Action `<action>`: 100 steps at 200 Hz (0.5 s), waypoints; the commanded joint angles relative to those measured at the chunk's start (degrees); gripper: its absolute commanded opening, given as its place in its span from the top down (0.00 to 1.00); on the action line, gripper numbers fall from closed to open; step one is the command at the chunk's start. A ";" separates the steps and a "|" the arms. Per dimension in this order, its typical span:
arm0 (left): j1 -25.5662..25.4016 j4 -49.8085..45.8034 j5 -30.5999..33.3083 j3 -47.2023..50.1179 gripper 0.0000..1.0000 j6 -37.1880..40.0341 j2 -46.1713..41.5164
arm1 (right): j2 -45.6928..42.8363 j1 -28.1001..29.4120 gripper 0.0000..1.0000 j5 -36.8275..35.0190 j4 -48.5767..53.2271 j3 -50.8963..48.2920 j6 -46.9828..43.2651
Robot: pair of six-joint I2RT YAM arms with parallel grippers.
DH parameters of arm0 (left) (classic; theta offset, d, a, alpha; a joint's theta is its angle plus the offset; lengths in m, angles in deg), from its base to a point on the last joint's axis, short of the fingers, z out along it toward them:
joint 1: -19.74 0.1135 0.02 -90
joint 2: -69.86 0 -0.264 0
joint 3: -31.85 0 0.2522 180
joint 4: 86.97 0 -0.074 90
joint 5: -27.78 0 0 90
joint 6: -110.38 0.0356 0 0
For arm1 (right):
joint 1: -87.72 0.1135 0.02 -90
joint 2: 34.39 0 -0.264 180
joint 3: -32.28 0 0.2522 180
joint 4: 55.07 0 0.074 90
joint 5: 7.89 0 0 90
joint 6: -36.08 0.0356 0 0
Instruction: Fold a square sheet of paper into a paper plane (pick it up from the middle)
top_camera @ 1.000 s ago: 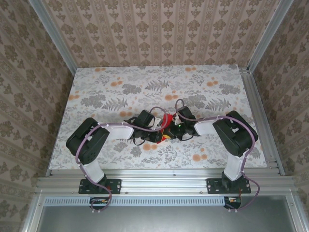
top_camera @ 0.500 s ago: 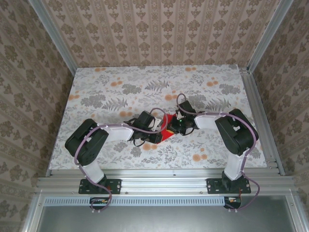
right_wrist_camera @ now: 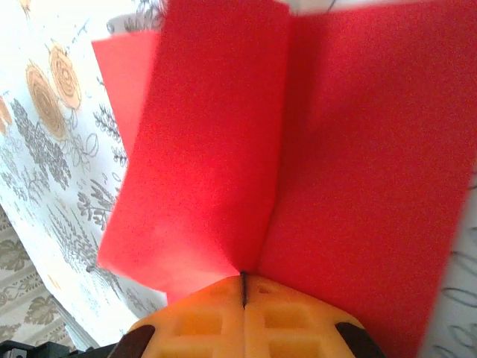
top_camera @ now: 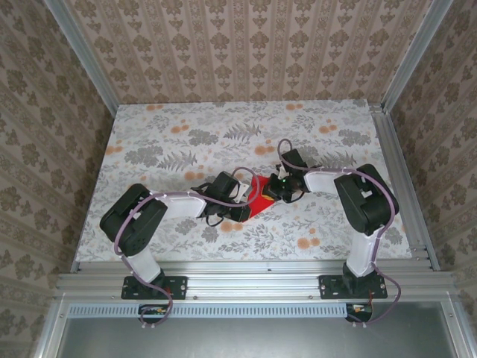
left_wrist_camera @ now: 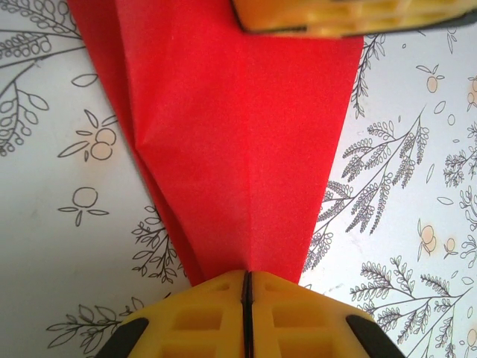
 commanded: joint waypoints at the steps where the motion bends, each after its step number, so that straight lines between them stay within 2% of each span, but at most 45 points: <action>1: -0.72 -13.13 1.92 3.42 0.90 1.81 2.43 | -3.73 0.21 0.94 0.83 0.18 0.56 -0.61; 58: -0.61 -13.46 1.61 2.43 0.90 2.07 2.99 | -2.58 5.51 0.94 3.14 -4.95 1.40 4.38; 100: -0.66 -13.32 1.66 3.22 0.90 2.14 2.18 | 3.37 4.43 0.94 2.54 -3.90 5.21 1.38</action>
